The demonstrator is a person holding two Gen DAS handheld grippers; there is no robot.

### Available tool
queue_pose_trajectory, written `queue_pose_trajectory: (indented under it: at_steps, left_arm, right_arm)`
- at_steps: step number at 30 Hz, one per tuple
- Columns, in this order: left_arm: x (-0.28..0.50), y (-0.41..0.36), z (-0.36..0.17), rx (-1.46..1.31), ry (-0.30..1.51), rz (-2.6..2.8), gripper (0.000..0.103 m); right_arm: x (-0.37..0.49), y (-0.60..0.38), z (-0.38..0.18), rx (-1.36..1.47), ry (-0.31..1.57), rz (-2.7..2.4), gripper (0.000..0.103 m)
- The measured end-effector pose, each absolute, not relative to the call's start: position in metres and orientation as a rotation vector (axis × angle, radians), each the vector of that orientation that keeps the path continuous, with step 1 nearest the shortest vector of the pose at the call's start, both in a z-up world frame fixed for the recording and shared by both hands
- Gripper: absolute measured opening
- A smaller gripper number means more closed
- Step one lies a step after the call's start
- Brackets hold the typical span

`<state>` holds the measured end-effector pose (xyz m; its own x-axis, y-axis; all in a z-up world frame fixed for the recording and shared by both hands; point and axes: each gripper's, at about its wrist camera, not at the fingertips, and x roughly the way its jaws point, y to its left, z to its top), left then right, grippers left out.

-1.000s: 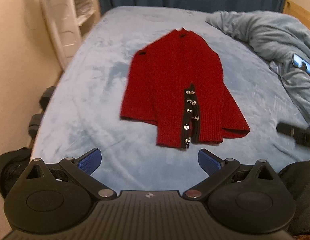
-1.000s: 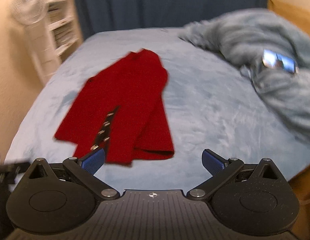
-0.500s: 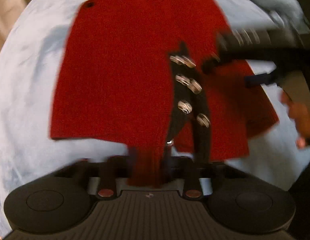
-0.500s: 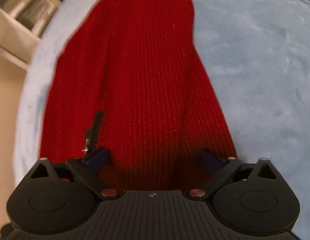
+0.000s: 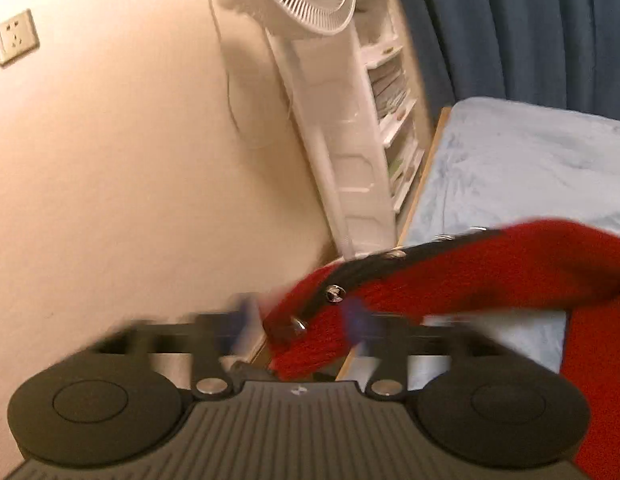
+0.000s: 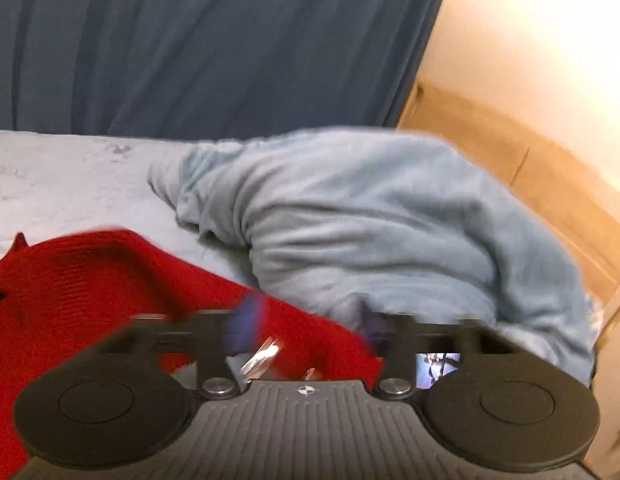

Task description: Fold small clothes

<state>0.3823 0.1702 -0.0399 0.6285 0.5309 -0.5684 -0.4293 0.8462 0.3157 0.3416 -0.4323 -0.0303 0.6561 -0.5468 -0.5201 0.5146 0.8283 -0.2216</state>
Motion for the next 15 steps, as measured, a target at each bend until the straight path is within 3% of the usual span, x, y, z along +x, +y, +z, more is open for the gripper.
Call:
queue_pose_trajectory:
  at_steps: [2, 9, 15]
  left_arm:
    - [0.368, 0.159, -0.057, 0.149, 0.703, 0.483, 0.101]
    - [0.29, 0.079, -0.161, 0.143, 0.97, 0.098, 0.101]
    - [0.246, 0.04, -0.21, 0.08, 1.072, -0.088, 0.101]
  right_arm:
    - [0.311, -0.419, -0.051, 0.016, 0.648, -0.494, 0.078]
    - [0.181, -0.296, -0.157, 0.231, 0.882, 0.026, 0.076]
    - [0.155, -0.197, -0.197, 0.171, 0.914, 0.134, 0.077]
